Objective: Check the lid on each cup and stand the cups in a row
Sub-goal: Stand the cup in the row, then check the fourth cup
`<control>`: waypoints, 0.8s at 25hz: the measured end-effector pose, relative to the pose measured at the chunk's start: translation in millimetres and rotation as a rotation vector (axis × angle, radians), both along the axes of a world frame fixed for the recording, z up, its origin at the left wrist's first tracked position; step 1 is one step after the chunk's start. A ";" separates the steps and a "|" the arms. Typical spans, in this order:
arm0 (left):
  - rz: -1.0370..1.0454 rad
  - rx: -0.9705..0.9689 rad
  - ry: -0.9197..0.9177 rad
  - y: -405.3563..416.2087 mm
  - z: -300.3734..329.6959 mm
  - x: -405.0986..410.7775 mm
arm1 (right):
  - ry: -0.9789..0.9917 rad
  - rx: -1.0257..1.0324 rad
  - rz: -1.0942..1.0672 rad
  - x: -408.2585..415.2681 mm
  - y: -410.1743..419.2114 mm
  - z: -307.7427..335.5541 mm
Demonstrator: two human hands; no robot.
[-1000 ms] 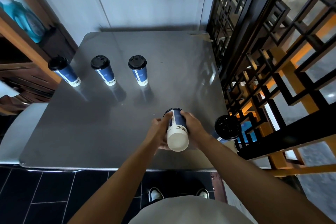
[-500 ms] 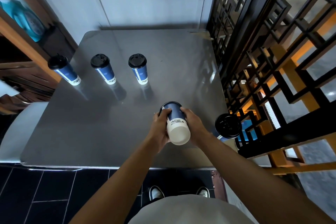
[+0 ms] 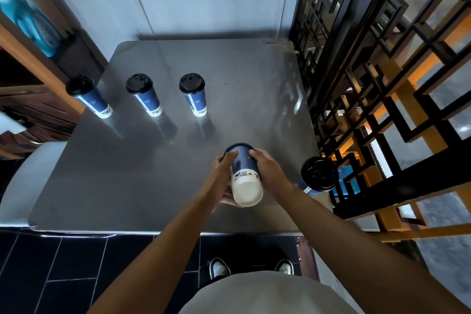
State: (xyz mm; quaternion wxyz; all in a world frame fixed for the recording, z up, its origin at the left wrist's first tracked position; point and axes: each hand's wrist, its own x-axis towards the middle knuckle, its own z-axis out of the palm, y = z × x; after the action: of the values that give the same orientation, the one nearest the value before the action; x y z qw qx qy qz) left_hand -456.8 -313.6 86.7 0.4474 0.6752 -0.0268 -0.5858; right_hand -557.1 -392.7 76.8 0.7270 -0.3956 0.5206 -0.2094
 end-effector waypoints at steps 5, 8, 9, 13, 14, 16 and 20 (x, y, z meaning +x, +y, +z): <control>0.107 -0.131 0.037 -2.4 -1.5 -5.1 | 0.046 -0.120 0.073 -0.2 -1.8 0.4; 0.165 -0.167 0.206 -0.6 -3.4 -5.0 | -0.001 0.010 0.053 -1.8 1.3 1.8; 0.173 -0.177 0.237 -1.1 -4.5 -5.9 | -0.017 0.048 0.039 -1.5 2.2 1.9; 0.101 -0.154 0.147 -3.8 -2.0 -10.5 | -0.036 0.064 0.001 0.9 0.5 -0.6; 0.057 -0.118 0.108 -3.4 -4.0 -8.5 | -0.035 0.054 0.000 1.4 0.1 -0.1; -0.026 -0.050 0.038 -1.6 -7.5 -4.1 | -0.043 0.030 0.004 0.4 -1.6 0.7; -0.092 0.025 -0.023 -1.0 -11.8 5.7 | -0.038 -0.049 0.065 -1.3 -3.0 3.4</control>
State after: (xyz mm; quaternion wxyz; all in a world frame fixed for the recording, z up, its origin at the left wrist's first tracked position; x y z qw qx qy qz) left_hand -451.1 -314.6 74.9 0.4109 0.6857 -0.0557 -0.5982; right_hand -558.4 -395.7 80.3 0.7333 -0.4262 0.4882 -0.2058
